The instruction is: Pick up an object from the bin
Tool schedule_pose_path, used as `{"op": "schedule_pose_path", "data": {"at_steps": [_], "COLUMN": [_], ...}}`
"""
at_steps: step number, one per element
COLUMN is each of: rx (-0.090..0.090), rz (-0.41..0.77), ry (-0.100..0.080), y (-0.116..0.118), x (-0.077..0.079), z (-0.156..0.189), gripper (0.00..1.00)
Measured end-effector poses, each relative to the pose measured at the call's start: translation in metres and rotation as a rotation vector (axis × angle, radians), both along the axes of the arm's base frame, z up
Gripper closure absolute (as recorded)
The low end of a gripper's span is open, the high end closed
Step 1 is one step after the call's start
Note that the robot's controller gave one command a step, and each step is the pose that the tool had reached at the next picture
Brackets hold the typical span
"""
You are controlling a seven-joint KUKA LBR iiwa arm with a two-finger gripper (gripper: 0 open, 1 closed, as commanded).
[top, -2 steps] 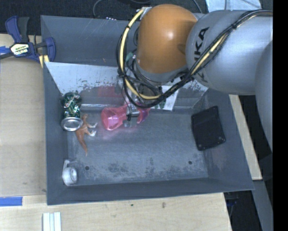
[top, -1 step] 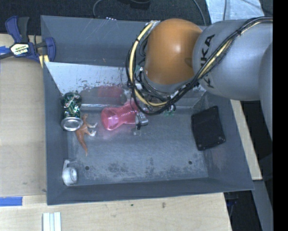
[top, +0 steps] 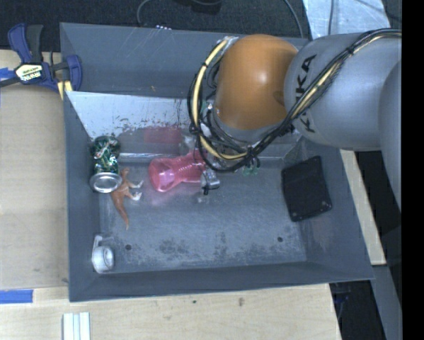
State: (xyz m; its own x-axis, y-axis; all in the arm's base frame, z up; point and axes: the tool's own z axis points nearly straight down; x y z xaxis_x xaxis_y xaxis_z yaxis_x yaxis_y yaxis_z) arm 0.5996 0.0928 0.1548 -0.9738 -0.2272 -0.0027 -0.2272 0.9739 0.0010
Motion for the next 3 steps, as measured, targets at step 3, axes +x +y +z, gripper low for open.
{"op": "schedule_pose_path", "data": {"at_steps": [3], "rx": [-0.001], "rz": [-0.013], "ry": [-0.008], "y": [-0.039], "x": [0.02], "z": [0.054], "gripper": [1.0]}}
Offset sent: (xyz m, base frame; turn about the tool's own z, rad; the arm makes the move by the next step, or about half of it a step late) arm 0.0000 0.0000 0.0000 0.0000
